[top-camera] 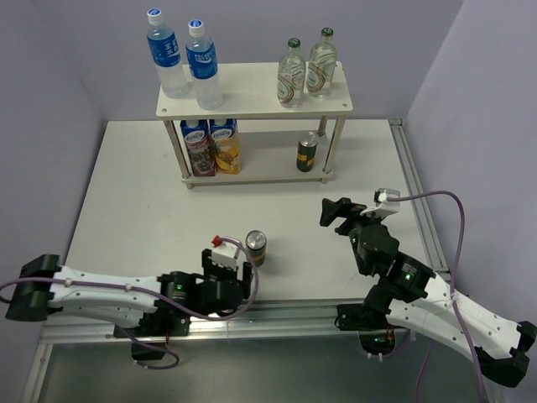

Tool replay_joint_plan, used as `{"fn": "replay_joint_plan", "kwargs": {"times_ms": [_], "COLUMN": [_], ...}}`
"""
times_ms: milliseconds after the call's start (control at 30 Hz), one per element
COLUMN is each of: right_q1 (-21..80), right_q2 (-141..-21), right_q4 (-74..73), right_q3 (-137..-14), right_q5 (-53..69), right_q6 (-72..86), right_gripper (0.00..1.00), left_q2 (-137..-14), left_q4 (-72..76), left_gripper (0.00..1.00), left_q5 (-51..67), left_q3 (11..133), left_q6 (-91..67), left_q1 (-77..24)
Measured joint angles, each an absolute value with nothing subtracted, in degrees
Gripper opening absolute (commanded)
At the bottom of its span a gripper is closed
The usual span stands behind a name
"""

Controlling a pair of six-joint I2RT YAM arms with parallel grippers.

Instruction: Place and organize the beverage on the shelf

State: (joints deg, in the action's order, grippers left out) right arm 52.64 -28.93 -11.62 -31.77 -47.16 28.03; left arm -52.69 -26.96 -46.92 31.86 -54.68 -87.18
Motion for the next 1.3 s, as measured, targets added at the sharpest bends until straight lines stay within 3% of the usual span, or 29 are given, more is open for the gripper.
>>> {"fn": "replay_joint_plan", "kwargs": {"times_ms": [267,667,767,833,867,900,967,1033,1300], "right_q1": [52.6,52.6,52.6,52.6,52.6,52.6,52.6,52.6,52.6], "right_q2": [-27.4,-27.1,-26.9,-26.8,-26.8,-26.8,-26.8,-26.8,-26.9], "right_q4": [-13.4,-13.6,-13.6,-13.6,-13.6,-13.6,-13.6,-13.4,-12.9], "right_q3": [-31.7,-31.4,-31.4,-31.4,-31.4,-31.3,-31.3,-31.3,-30.4], "right_q5": [-47.7,-48.0,-48.1,-48.2,-48.3,-48.4,-48.5,-48.5,-48.5], "right_q6": [28.1,28.1,28.1,28.1,28.1,28.1,28.0,27.9,27.6], "right_gripper": [1.00,1.00,1.00,1.00,1.00,1.00,1.00,1.00,1.00], "left_q2": [-70.2,-81.6,-84.4,-85.8,-86.7,-87.4,-89.3,-91.1,-97.4], "left_q4": [-9.9,12.4,16.1,18.1,18.9,19.6,20.4,20.7,21.1], "left_gripper": [0.86,0.81,0.71,0.58,0.47,0.22,0.05,0.00,0.00], "left_q5": [-51.9,-50.0,-49.2,-48.9,-48.8,-48.6,-47.7,-46.8,-41.3], "left_q3": [31.9,32.3,32.9,33.6,34.1,34.6,36.4,38.5,51.3], "left_q6": [-51.9,-39.7,-37.6,-36.6,-35.5,-34.9,-32.9,-30.8,-21.8], "left_q1": [-90.0,-76.7,-73.5,-72.1,-71.3,-70.7,-69.2,-67.7,-59.0]}}
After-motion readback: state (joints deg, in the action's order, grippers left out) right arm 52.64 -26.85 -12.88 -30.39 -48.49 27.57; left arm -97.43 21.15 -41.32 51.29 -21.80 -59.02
